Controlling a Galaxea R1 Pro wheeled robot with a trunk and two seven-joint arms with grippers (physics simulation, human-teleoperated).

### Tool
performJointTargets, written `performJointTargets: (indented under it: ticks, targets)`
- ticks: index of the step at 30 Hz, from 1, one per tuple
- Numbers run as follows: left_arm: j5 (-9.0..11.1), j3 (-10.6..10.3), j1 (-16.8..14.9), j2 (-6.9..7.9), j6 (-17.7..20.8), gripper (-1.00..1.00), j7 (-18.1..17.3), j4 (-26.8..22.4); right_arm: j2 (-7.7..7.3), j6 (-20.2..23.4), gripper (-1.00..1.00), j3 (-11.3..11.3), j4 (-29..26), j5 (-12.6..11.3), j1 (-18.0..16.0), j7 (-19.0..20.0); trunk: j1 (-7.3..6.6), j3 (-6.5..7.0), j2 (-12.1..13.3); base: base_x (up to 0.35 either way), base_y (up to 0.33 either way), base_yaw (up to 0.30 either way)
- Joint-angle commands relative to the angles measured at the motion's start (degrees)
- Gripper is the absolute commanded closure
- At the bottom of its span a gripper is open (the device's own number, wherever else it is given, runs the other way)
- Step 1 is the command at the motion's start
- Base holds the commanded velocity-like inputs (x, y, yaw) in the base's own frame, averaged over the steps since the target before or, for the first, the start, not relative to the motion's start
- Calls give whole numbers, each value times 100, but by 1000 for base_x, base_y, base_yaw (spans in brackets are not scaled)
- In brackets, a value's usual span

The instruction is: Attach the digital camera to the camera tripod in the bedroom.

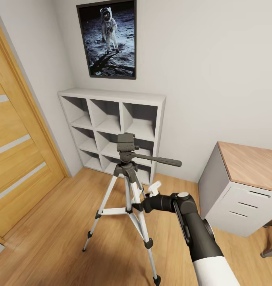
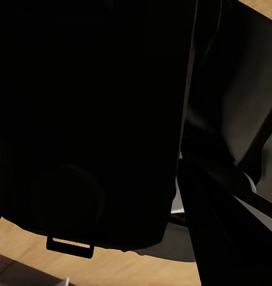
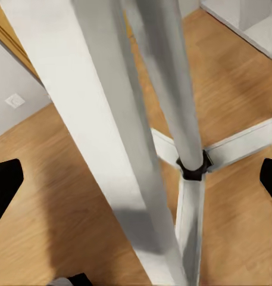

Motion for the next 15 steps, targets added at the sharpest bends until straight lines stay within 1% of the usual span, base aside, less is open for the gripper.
performJointTargets:
  ticks: [1,3,6,9,11,13,14,15]
  targets:
    - [51,-48,-5,-1,-10,100,-39,8,3,-42,-100,-7,-6,52,-5,12,3,-11,-11,0,0,0]
    - [49,-48,-5,-1,-10,100,-39,8,3,-191,-100,-14,5,50,-5,-82,3,-11,-11,0,0,0]
    - [49,-49,-5,-1,-10,100,-39,8,3,-271,-100,-20,37,43,-5,-156,3,-11,-11,0,0,0]
    - [50,-47,-5,-1,-13,100,-39,8,3,-358,-100,-22,252,44,-5,-259,3,-11,-11,0,0,0]
    - [51,-46,-5,-1,-11,100,-39,8,3,-525,-100,-23,437,46,-7,-349,3,-11,-11,0,0,0]
    - [51,-46,-5,-1,-10,100,-39,8,3,-768,-100,-23,626,44,-6,-448,3,-11,-11,0,0,0]
    - [50,-47,-5,-1,-10,100,-39,8,3,-993,-100,-25,778,42,-6,-535,3,-11,-11,0,0,0]
    - [49,-46,-5,-1,-10,100,-39,8,3,-1048,-100,-26,814,41,-6,-555,3,-11,-11,0,0,0]
